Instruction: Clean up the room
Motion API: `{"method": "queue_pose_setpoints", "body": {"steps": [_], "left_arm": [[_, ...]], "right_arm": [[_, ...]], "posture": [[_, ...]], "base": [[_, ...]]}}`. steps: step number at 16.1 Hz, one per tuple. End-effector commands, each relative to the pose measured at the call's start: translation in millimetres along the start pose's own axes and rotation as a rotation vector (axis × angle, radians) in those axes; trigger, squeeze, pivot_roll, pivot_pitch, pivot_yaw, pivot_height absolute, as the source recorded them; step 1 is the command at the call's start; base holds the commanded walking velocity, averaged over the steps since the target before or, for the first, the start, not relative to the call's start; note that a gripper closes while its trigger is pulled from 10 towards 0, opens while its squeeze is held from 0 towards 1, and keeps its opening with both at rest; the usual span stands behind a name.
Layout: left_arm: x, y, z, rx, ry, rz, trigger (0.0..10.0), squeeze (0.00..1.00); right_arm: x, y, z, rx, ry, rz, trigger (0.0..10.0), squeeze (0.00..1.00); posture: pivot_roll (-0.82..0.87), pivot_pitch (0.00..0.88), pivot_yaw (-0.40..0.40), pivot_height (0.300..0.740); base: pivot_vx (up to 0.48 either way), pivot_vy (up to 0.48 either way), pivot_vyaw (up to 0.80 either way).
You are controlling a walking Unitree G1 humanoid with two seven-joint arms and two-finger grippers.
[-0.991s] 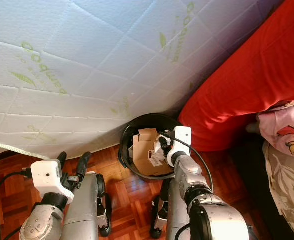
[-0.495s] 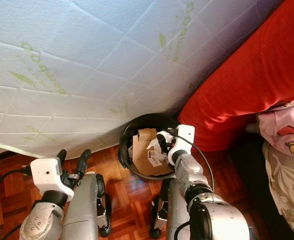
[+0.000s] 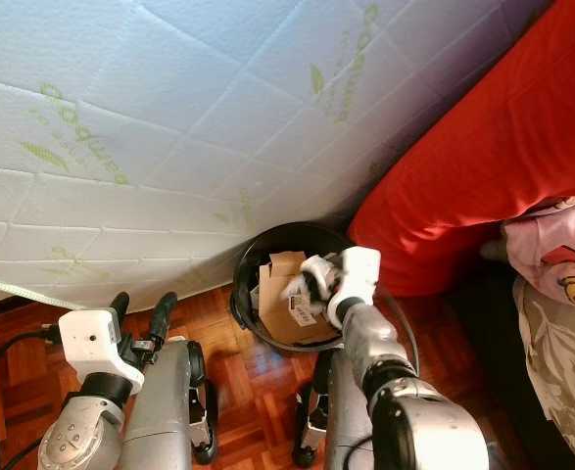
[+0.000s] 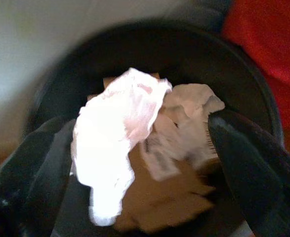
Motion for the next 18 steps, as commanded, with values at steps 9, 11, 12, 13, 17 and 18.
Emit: {"method": "queue_pose_setpoints", "body": {"steps": [9,11,12,13,17,18], "left_arm": [[-14,-2.5,-5.7,0.017,-0.048,-0.001,10.0,0.00],[-14,-2.1,-5.3,0.017,-0.048,-0.003,10.0,0.00],[-14,-2.7,-5.1,0.018,-0.048,-0.003,10.0,0.00],[-16,-4.1,-3.9,0.018,-0.053,0.000,10.0,0.00],[-20,-8.0,0.3,0.021,-0.060,0.004,10.0,0.00],[-21,-8.4,0.9,0.021,-0.062,0.005,10.0,0.00]], "right_arm": [[-32,2.2,-5.0,-0.023,-0.134,-0.122,10.0,1.00],[-32,5.3,-6.6,-0.038,-0.090,-0.008,10.0,1.00],[-24,4.2,-5.4,-0.032,-0.045,0.017,10.0,1.00],[-9,2.7,-3.6,-0.025,0.028,0.041,10.0,0.00],[-8,21.6,-8.6,-0.094,0.065,0.045,10.0,0.00],[-11,25.0,-10.2,-0.100,0.061,0.052,10.0,0.00]], "posture": [[0.28,0.439,-0.094,0.605],[0.28,0.443,-0.093,0.605],[0.27,0.439,-0.092,0.605],[0.27,0.431,-0.090,0.605],[0.26,0.415,-0.087,0.620],[0.25,0.410,-0.086,0.625]], "base": [[0.000,0.000,0.00],[0.000,0.000,0.00],[0.000,0.000,0.00],[0.000,0.000,0.00],[0.000,0.000,0.00],[0.000,0.000,0.00]]}}
Point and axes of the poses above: a point about 5 cm out from each wrist's last joint towards the gripper, its own z axis pointing out of the wrist towards the gripper, its own x axis along the axis of the wrist's last joint, y = z × x, the point moved 5 cm from there along z, pointing out of the wrist towards the gripper, and after that the axes turned 8 degrees about -z, right-handed, at the moved point
